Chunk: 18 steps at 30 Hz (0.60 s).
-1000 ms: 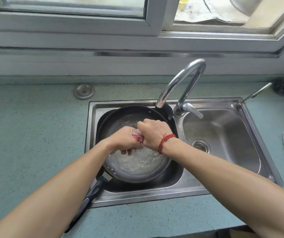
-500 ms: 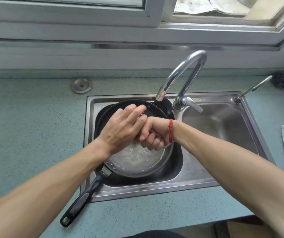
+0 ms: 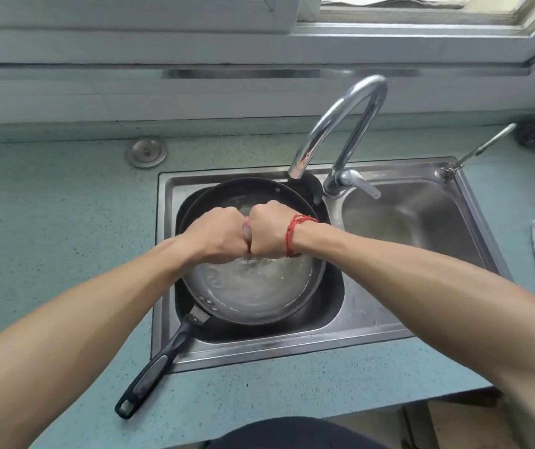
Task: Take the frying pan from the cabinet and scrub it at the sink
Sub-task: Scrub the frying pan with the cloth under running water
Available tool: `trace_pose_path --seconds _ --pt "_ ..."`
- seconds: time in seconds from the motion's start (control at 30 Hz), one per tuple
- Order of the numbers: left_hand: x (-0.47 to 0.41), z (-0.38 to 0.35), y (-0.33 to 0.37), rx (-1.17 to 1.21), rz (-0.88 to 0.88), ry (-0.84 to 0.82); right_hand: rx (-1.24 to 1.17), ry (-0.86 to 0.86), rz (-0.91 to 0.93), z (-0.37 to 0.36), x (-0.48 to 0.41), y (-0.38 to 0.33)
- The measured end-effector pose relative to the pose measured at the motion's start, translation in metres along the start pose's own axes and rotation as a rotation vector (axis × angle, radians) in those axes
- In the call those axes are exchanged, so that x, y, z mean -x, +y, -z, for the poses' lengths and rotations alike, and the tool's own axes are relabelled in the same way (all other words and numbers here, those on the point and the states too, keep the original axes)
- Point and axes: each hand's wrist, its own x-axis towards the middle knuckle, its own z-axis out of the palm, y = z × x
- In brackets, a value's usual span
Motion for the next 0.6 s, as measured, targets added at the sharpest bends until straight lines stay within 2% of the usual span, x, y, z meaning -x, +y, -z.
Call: trace_pose_path --seconds 0.13,0.2,0.3,0.5,0.6 --pt "0.010 -0.009 0.002 0.587 0.126 -0.181 0.259 0.124 0.195 -0.001 0.004 0.004" --pt "0.014 -0.015 0.004 0.773 0.159 -0.232 0.361 0.187 0.321 -0.003 0.006 0.009" --pt "0.018 -0.023 0.008 0.927 0.166 -0.340 0.376 0.326 0.494 -0.003 0.008 0.016" --pt "0.017 -0.017 0.005 1.137 0.099 -0.650 0.325 0.468 0.674 -0.003 0.005 0.029" --pt "0.018 -0.020 0.005 1.212 0.114 -0.689 0.329 0.550 0.701 -0.002 0.007 0.034"
